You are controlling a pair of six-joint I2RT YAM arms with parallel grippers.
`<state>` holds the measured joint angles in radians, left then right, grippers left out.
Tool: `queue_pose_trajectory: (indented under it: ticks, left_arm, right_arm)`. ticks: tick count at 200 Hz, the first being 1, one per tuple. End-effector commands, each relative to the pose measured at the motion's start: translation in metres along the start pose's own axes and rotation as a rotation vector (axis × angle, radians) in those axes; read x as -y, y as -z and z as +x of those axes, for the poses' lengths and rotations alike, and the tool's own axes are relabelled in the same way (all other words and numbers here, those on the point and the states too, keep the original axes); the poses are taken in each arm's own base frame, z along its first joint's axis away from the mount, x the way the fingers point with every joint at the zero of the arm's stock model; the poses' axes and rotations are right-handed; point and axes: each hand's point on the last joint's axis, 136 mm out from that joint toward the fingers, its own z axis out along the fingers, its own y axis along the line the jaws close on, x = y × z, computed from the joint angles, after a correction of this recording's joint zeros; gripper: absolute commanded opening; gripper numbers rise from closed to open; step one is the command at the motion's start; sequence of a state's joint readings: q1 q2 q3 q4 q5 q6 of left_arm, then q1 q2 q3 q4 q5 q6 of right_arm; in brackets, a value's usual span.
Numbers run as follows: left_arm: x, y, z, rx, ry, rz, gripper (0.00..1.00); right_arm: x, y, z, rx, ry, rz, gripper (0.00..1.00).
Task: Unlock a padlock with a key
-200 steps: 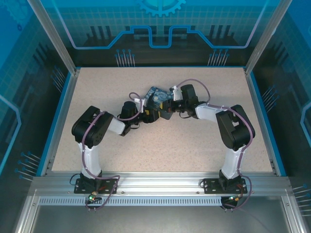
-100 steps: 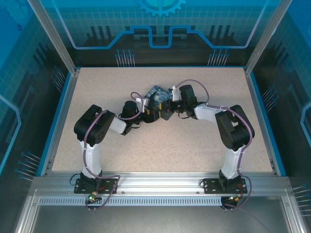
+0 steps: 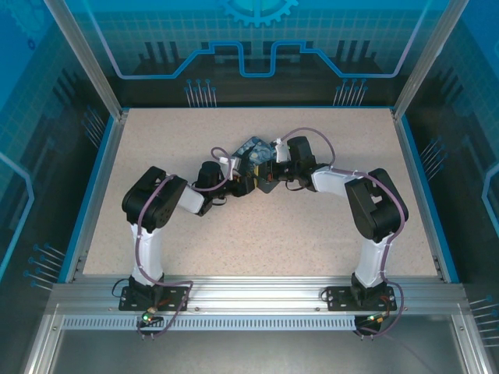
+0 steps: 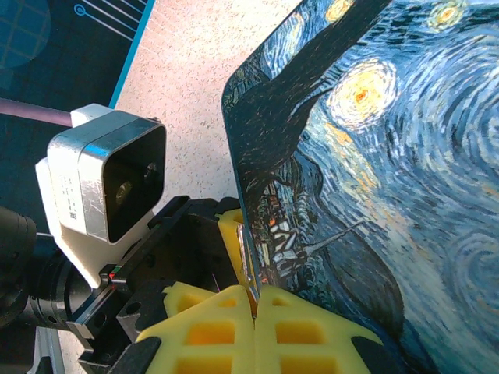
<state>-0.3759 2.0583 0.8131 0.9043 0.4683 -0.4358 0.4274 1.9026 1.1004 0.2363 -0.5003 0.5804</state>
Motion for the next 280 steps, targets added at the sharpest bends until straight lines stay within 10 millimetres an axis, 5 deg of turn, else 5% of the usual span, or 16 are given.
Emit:
queue_pose_trajectory:
  ticks: [1,110,194,236,280]
  left_arm:
    - [-0.003,-0.009,0.014,-0.042,0.015,0.002,0.44]
    - [0.001,-0.005,0.003,0.005,0.04,0.0,0.32]
    - [0.021,0.008,0.001,0.03,0.1,0.008,0.32]
    - [0.036,0.01,0.002,0.012,0.138,-0.008,0.31]
    - [0.053,0.013,0.013,-0.036,0.264,-0.03,0.28]
  right_arm:
    - [0.015,-0.015,0.049,-0.136,-0.079,0.049,0.02]
    - [0.003,-0.014,0.042,-0.121,-0.038,0.026,0.02]
    - [-0.03,0.038,0.003,0.023,0.185,-0.006,0.03]
    - [-0.031,0.065,0.04,-0.027,0.296,0.027,0.03]
    - [-0.006,0.089,0.101,-0.115,0.377,0.116,0.03]
